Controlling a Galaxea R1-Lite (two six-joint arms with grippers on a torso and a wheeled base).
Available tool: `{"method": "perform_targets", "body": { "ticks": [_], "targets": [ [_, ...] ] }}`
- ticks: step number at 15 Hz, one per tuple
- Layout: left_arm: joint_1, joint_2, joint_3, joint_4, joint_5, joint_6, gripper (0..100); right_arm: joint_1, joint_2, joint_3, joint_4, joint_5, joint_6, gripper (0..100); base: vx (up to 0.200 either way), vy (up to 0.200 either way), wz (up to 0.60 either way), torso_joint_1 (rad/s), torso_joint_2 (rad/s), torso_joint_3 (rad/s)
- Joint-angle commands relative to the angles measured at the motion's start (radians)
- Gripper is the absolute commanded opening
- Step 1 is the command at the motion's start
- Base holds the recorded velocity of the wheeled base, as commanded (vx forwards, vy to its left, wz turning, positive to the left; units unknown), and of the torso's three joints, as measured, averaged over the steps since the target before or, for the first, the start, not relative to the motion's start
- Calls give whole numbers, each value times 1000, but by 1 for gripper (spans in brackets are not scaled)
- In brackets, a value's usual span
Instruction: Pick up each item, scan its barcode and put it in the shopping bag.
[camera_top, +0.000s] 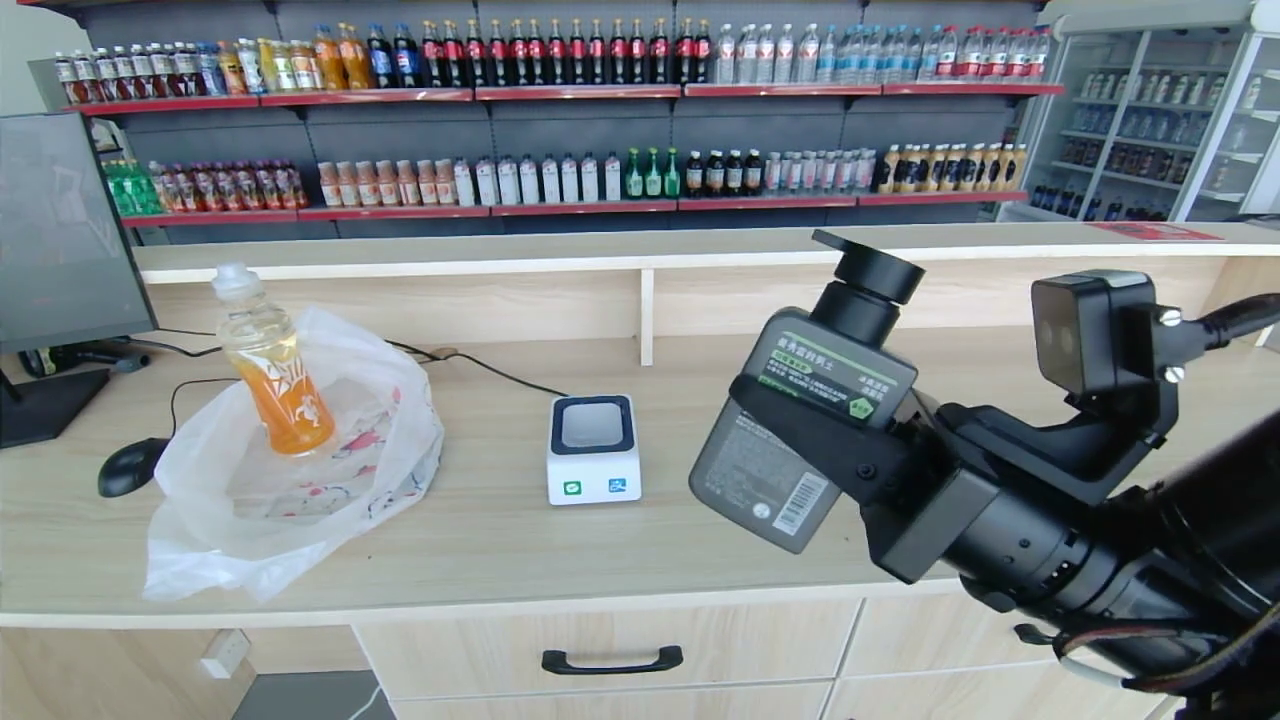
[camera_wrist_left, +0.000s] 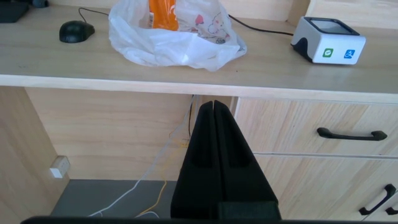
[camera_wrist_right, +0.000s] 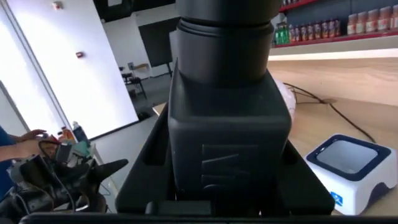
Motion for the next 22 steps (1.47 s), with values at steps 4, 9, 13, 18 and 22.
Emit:
{"method": "perform_targets", "body": {
  "ticks": [4,9,13,18,22],
  "targets": [
    [-2,0,0,0,-2,4,0,-66,193,-134,-2,-312,-235,0,0,0,0,0,0,0],
    [-3,0,0,0,0,3,0,-319,194,-175,-2,-327,-411,0,0,0,0,0,0,0],
    [-3,0,1,0,0,3,0,-345,139,-78,-2,-250,-422,0,0,0,0,0,0,0],
    [-2,0,0,0,0,0,0,-354,138,-85,-2,-246,-420,0,0,200,0,0,1,3],
    [-2,0,0,0,0,-2,0,-391,131,-48,-2,-246,-470,0,0,200,0,6,4,2]
  ]
}}
